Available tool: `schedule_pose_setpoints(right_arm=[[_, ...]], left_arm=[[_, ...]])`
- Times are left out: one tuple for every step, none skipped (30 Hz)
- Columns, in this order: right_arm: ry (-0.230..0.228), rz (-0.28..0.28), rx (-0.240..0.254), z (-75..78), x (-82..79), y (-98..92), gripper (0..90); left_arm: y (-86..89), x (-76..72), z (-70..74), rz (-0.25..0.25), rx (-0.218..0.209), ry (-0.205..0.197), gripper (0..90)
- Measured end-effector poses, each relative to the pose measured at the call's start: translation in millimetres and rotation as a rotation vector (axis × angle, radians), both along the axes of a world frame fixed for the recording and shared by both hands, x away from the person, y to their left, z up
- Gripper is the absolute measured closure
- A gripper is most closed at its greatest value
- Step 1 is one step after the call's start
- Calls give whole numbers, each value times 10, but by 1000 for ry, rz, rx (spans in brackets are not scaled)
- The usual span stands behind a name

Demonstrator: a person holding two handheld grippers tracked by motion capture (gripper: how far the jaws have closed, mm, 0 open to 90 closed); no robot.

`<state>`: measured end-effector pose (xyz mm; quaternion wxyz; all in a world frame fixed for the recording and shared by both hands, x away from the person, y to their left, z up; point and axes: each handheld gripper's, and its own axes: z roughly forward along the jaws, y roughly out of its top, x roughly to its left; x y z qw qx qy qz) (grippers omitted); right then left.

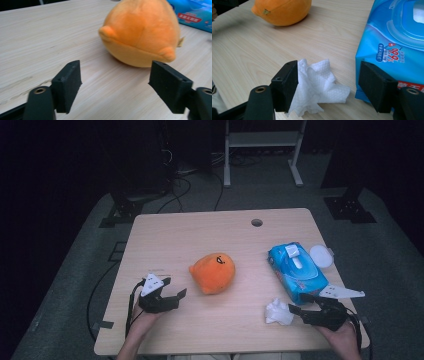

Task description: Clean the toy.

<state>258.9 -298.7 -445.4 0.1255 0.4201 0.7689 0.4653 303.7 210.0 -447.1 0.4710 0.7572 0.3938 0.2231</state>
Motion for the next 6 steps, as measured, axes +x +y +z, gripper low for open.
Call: schedule_pose_setpoints(right_arm=[[-8,-2,-8,-5,-9,16,314],[-14,-3,-9,-7,-14,29,314],[-19,-1,-9,-7,-17,34,313],[-28,-1,-6,-5,-20,44,313],[-30,0,-4,-2,-22,49,313],[-32,2,-4,-2,-22,54,311]], left_arm=[[14,0,-9,12,-7,-1,216],[24,0,-10,16,-6,1,207],[29,-3,-15,26,-12,-3,202],[31,-4,-17,29,-7,-7,196],[28,-4,-18,30,-2,-9,192],[20,-3,-24,30,-2,-10,191]])
